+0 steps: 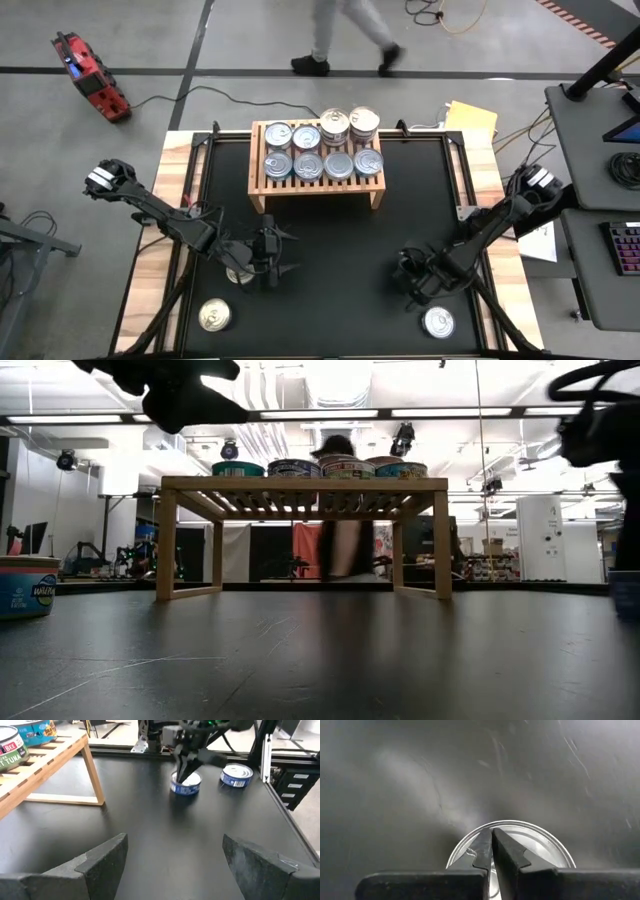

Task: Stack canned seafood by type on shelf
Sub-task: Stack the blue tuna can on top of the blue tuna can

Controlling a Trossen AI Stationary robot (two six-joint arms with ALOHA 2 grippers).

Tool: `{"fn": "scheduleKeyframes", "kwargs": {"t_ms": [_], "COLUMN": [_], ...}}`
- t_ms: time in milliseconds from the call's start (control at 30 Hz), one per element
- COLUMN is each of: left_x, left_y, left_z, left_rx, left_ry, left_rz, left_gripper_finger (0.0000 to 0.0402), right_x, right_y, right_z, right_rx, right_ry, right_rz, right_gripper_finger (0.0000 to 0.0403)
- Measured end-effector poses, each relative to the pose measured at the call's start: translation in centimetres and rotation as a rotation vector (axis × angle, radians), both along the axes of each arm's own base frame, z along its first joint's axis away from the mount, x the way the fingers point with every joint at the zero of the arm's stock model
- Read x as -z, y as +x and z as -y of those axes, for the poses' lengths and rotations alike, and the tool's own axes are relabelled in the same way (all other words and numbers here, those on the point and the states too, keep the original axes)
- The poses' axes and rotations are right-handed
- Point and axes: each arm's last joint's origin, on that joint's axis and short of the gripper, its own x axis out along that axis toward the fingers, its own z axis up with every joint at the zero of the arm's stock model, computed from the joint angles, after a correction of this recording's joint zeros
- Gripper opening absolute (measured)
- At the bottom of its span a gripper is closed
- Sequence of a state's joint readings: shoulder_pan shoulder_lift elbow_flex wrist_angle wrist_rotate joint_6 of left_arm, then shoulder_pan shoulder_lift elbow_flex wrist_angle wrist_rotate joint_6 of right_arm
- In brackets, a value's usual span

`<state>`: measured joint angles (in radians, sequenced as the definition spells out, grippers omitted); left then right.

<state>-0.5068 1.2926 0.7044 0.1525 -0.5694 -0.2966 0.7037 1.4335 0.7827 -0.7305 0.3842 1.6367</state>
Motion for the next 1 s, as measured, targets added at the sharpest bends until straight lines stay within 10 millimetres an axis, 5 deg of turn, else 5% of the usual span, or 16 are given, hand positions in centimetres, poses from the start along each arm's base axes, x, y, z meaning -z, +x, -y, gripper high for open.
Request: {"fn": "scheduleKeyframes", "kwargs": {"t_ms": [200,533,733,1000], "left_x": [-0.3,1.2,3.0,4.6], "left_y": [0.1,1.9,3.7,5.5], "left_z": [0.1,1.0,2.1,2.9], "left_rx": [0.000,0.015,0.033,-0.013], "left_ry": [-0.018,-0.006,0.030,0.063], "left_rz": [0.032,0.080,0.111,0.083], "left_gripper_finger": [0.0309,0.0309,0.0309,0.0309], "right_x": [0.0,-3.5,-4.7,-3.4], "right_y": [1.7,3.4,2.3,-0.1], "right_z": [0.4,-0.2,-0.5,-1.2], "right_rx": [-0.074,-0.197,-0.201,-0.120], "right_ry": [-0.076,-0.199,-0.121,-0.088], "right_rz": [0.056,0.150,-0.021,-0.093], "right_gripper_finger": [0.0009,0.0009,0.0009,0.0009]}}
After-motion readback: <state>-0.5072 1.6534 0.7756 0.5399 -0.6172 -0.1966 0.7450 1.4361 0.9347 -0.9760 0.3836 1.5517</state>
